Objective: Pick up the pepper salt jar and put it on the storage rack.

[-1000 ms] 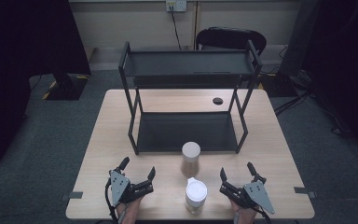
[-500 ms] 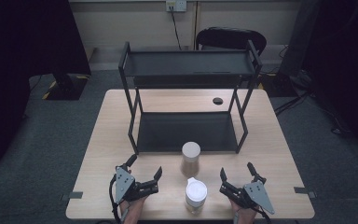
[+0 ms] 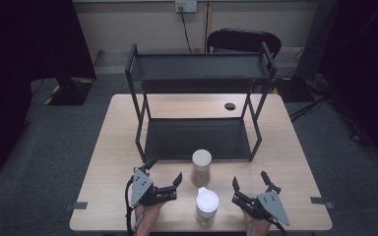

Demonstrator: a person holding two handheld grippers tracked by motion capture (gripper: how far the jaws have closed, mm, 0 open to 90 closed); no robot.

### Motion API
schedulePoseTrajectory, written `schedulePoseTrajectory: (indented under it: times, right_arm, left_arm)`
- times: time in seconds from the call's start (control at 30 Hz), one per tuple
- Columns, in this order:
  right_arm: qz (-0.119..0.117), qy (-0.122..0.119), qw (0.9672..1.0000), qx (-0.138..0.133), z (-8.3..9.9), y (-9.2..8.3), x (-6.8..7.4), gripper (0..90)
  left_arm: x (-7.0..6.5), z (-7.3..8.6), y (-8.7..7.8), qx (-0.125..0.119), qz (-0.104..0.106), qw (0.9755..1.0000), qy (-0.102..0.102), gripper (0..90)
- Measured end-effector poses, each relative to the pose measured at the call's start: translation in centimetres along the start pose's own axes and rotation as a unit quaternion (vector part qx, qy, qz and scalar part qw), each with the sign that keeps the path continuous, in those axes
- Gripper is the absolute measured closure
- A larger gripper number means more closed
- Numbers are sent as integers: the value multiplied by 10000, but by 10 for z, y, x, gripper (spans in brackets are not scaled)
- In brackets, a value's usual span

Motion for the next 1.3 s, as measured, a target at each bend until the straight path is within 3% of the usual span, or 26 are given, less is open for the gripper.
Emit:
schedulePoseTrajectory:
  times: [0.5, 0.73, 1.1, 1.3]
  right_arm:
    - [-10, 1, 10000, -4, 0, 0, 0, 40]
    - [-9, 0, 10000, -3, 0, 0, 0, 41]
    - [-15, 0, 10000, -5, 0, 0, 0, 40]
    - [-17, 1, 10000, -6, 0, 0, -1, 40]
  left_arm:
    - [-1, -11, 30, -9, 560, 9984, 1, 44]
    - [4, -18, 49, 170, 854, 9962, -16, 62]
    - [3, -17, 70, 474, 973, 9941, 4, 80]
    - [4, -13, 78, 561, 1041, 9930, 49, 137]
Point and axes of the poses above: each handheld gripper's, and its own axes: y roughly forward along the jaws, z roughly out of its underside, x roughly to its left, the point moved 1 cm from there along y, roughly forward along the jaws, and after that the axes turned 11 degrees about -y, right-handed, at the moved point
